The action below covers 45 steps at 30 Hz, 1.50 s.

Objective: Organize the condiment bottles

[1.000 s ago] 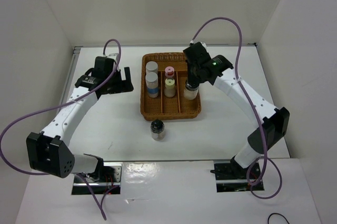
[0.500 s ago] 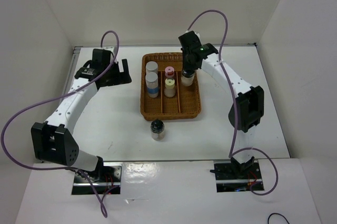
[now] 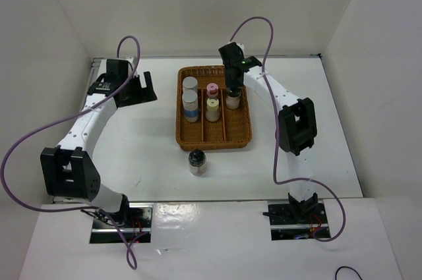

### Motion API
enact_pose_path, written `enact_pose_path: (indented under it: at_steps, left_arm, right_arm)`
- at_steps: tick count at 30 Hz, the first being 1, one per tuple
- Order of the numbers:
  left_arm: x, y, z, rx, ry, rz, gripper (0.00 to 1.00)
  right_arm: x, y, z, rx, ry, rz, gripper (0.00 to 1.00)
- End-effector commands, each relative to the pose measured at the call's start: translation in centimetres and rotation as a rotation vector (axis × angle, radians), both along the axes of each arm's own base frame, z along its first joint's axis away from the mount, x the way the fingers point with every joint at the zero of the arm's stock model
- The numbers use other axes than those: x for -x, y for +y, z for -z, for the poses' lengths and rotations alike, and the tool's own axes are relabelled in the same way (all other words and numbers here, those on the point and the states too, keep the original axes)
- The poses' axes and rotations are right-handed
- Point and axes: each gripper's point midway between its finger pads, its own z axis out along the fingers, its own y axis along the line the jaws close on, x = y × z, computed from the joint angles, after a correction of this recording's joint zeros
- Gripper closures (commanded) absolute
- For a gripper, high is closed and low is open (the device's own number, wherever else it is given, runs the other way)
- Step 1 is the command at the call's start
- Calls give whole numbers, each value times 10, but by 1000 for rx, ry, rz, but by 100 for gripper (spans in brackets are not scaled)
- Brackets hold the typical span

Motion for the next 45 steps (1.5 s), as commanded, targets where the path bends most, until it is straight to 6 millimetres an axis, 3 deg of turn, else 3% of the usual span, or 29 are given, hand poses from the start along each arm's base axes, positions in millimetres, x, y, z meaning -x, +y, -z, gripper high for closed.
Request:
enact_pose_path:
  at_steps: [1,4,5,7,8,11,12,16,17,19,20,21,22,25,26,28,29,30,31,33,35,37,45]
  left_arm:
    - [-16,2,-18,15,-66,27,0]
    - [-16,4,-18,22,-66,26,0]
    - [-17,8,-14,22,-57,17,0]
    - [-17,8,-14,22,-57,16,0]
    - [-17,8,-14,22,-57,16,0]
    - [-17,8,-14,15,-58,23,0]
    - [-17,8,-14,15,-58,23,0]
    - [-17,8,-14,15,-58,23,0]
    - [-17,8,-14,15,-58,23,0]
    - [-16,8,-22,15,-78,23,0]
    - [-14,8,-18,22,-66,17,0]
    - [-15,8,-23,22,-86,17,0]
    - [-12,8,-17,22,-71,17,0]
    - [-1,4,-7,52,-42,14,0]
    - [1,3,-1,62,-29,3,0]
    - [14,-1,4,89,-24,6,0]
    - [18,-1,-1,97,-43,0,0]
    - [21,-1,0,97,-42,-1,0]
    - [27,-1,5,97,-31,-1,0]
    - [33,-1,-2,103,-47,-7,0]
    - [42,0,-2,97,-46,-13,0]
    - [48,1,-6,97,-56,-13,0]
    - [61,-2,-4,119,-43,-21,0]
  right_arm:
    - [-20,3,-23,-29,-99,16,100]
    - [-22,0,-14,-31,-86,18,95]
    - [-22,0,-14,-31,-86,18,82]
    - [-20,2,-13,-36,-73,9,64]
    - [-20,2,-13,-43,-73,15,37]
    - [-13,-3,-22,-36,-71,31,17]
    - [-12,-4,-29,-43,-83,31,15]
    - [2,-9,-67,-76,-133,25,11]
    - [11,-13,-90,-93,-166,25,11]
    - [30,-4,-103,-113,-176,-15,9]
    - [46,-2,-128,-135,-217,-50,9]
    - [61,1,-121,-107,-198,-91,9]
    - [83,23,-125,-117,-200,-156,8]
    - [138,41,-125,-102,-175,-246,8]
    - [167,59,-107,-94,-119,-315,8]
    - [200,71,-102,-143,-82,-357,8]
    - [226,79,-86,-159,-39,-412,8]
    - [237,82,-79,-175,-21,-421,8]
    - [251,80,-58,-183,30,-419,8]
    - [272,91,-57,-265,52,-467,8]
    - [288,95,-45,-298,87,-485,8]
    - [296,103,-48,-321,77,-509,8]
    - [299,138,-41,-284,58,-564,10]
